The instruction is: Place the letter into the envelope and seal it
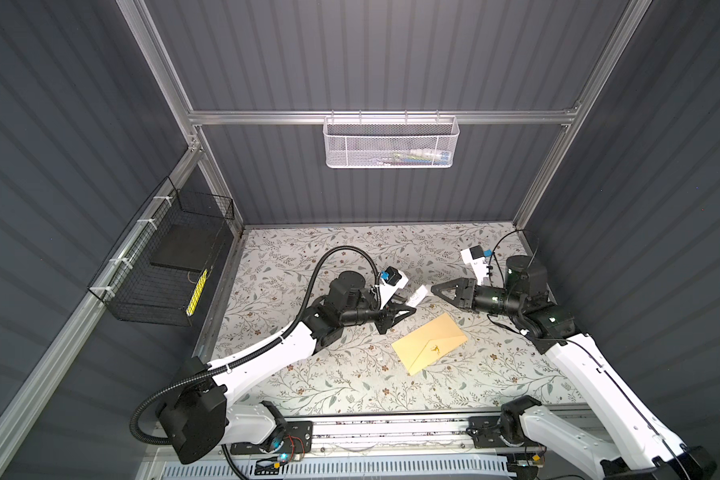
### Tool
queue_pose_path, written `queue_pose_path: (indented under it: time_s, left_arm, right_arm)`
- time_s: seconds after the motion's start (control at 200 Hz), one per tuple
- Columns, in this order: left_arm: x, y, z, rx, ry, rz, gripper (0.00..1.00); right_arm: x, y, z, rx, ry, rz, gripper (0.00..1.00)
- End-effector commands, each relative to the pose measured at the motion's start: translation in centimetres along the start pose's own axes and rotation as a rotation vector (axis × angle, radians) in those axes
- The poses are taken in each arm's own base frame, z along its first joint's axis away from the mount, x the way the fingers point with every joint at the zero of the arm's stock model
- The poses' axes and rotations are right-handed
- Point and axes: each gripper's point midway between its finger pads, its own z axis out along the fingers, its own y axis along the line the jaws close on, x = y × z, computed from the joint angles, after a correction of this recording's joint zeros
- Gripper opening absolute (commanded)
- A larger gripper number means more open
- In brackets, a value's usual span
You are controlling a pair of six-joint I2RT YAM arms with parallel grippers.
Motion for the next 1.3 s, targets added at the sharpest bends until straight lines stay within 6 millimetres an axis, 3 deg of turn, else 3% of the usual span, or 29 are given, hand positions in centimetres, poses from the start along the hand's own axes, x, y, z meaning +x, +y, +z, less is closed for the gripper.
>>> queue_pose_path:
  time_s: [0.0,0.525,0.95,1.025,1.165,1.266,1.296]
  left_arm:
    - [-1.7,-1.8,-0.7,0.074,-0.062,0.102,0.00]
    - [-1.5,-1.3,-0.9,0.014,0.044,0.334,0.00]
    - [-2.6,-0.8,-0.1,-0.005,0.017,0.343,0.00]
    - [-2.2,-0.6,-0.1,-0.014,0.027,0.319,0.00]
    - [0.0,0.4,-0.5,-0.073,0.077,0.206,0.00]
    - [3.2,1.1,-1.1,-0.122,0.126,0.092,0.00]
    - [4.2,1.6,-1.3,-0.155,0.139,0.058,0.00]
  right_arm:
    - [0.2,-0.2,0.6,-0.016,0.020,0.002,0.18]
    - [2.6,-0.4,1.4,-0.051,0.168,0.014,0.17]
    - [5.1,-1.2,3.5,-0.025,0.269,0.017,0.19]
    - [4.4,-0.9,3.4,-0.024,0.243,0.011,0.27]
    - [2.7,-1.5,2.6,0.063,0.171,0.015,0.73]
    - [0.9,-2.4,0.8,0.121,0.063,0.059,0.97]
    - [0.4,-2.5,0.2,0.132,0.031,0.071,0.99]
